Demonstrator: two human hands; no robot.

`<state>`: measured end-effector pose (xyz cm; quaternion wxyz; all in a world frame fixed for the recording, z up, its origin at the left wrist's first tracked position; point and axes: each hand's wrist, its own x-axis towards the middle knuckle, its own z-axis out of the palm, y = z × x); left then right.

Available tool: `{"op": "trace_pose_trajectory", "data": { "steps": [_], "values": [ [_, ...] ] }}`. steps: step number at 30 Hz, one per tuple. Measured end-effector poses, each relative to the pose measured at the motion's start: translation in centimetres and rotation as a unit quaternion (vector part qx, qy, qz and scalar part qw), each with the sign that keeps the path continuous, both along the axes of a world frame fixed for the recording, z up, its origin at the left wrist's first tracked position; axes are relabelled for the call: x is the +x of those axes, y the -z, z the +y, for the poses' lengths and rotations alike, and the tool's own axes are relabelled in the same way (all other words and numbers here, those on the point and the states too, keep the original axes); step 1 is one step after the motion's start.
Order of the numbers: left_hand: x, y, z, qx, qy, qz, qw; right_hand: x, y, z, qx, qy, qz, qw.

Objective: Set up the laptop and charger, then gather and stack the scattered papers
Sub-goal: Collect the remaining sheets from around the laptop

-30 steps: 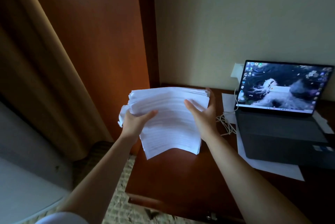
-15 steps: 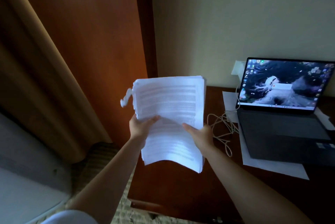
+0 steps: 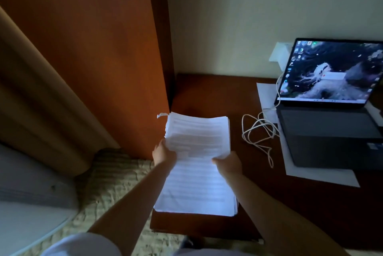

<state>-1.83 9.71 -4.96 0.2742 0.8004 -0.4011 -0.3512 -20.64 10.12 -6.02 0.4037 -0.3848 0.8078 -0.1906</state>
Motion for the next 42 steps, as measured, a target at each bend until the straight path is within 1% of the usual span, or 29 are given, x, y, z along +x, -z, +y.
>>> {"op": "trace_pose_trajectory", "data": {
  "steps": [2, 4, 5, 7, 9, 13, 15, 17, 19, 20, 23, 24, 25, 27, 30, 31, 32, 33, 35, 37, 38, 39, 42],
  "values": [
    [-0.6, -0.6, 0.0, 0.024, 0.011, -0.061, 0.998, -0.1, -0.5, 0.1, -0.002, -0.022, 0.062, 0.998],
    [-1.6, -1.5, 0.3, 0.038, 0.019, -0.092, 0.995, -0.7, -1.0, 0.2, -0.013, -0.053, 0.118, 0.992],
    [-2.1, -1.7, 0.6, 0.026, 0.034, -0.110, 0.993, -1.1, -1.1, 0.1, -0.028, -0.071, 0.129, 0.989],
    [-3.2, -1.9, 1.0, -0.005, 0.080, -0.139, 0.987, -1.6, -1.5, -0.1, -0.056, -0.098, 0.112, 0.987],
    [-4.3, -2.0, 1.2, -0.018, 0.109, -0.137, 0.984, -2.2, -1.9, -0.2, -0.071, -0.102, 0.073, 0.990],
    [-6.8, -2.5, 1.4, -0.030, 0.132, -0.090, 0.987, -3.6, -3.1, -0.5, -0.096, -0.114, 0.034, 0.988],
    [-8.0, -2.8, 1.3, -0.028, 0.131, -0.071, 0.988, -4.7, -3.5, -0.6, -0.106, -0.140, 0.013, 0.984],
    [-9.6, -3.1, 1.2, -0.024, 0.125, -0.047, 0.991, -6.4, -3.9, -0.6, -0.104, -0.197, 0.017, 0.975],
    [-11.6, -3.3, 1.1, -0.025, 0.115, -0.015, 0.993, -8.8, -4.0, -0.6, -0.093, -0.279, 0.069, 0.953],
    [-12.8, -3.4, 1.1, -0.024, 0.112, 0.004, 0.993, -10.2, -4.0, -0.7, -0.089, -0.323, 0.110, 0.936],
    [-16.7, -3.6, 1.2, -0.007, 0.115, 0.049, 0.992, -14.1, -4.3, -1.5, -0.060, -0.437, 0.242, 0.864],
    [-18.1, -3.6, 1.2, 0.001, 0.121, 0.058, 0.991, -15.3, -4.5, -1.9, -0.039, -0.451, 0.260, 0.853],
    [-19.3, -3.6, 1.2, 0.012, 0.130, 0.062, 0.989, -16.4, -4.7, -2.4, -0.023, -0.457, 0.262, 0.850],
    [-21.5, -3.5, 1.0, 0.046, 0.156, 0.066, 0.985, -18.4, -5.0, -3.3, -0.013, -0.472, 0.270, 0.839],
    [-24.3, -3.2, 0.9, 0.106, 0.175, 0.102, 0.974, -21.0, -5.4, -4.5, -0.027, -0.528, 0.321, 0.786],
    [-25.2, -3.2, 0.9, 0.121, 0.170, 0.115, 0.971, -21.8, -5.7, -4.9, -0.042, -0.538, 0.327, 0.776],
    [-26.0, -3.2, 1.0, 0.133, 0.159, 0.130, 0.970, -22.5, -6.0, -5.3, -0.066, -0.547, 0.320, 0.771],
    [-26.8, -3.2, 1.0, 0.143, 0.146, 0.145, 0.968, -22.9, -6.2, -5.7, -0.090, -0.548, 0.290, 0.779],
    [-28.1, -3.1, 1.0, 0.161, 0.128, 0.165, 0.965, -23.2, -6.7, -5.9, -0.131, -0.541, 0.189, 0.809],
    [-29.1, -2.9, 0.8, 0.176, 0.125, 0.172, 0.961, -22.6, -6.9, -6.2, -0.170, -0.535, 0.105, 0.821],
    [-29.5, -2.9, 0.6, 0.186, 0.125, 0.178, 0.958, -22.2, -7.0, -6.4, -0.172, -0.529, 0.059, 0.829],
    [-29.7, -3.1, 0.4, 0.195, 0.122, 0.186, 0.955, -21.8, -7.2, -6.8, -0.154, -0.511, 0.005, 0.846],
    [-30.1, -3.5, -0.8, 0.195, 0.126, 0.198, 0.952, -20.2, -9.0, -7.9, -0.072, -0.416, -0.169, 0.890]
  ]
}}
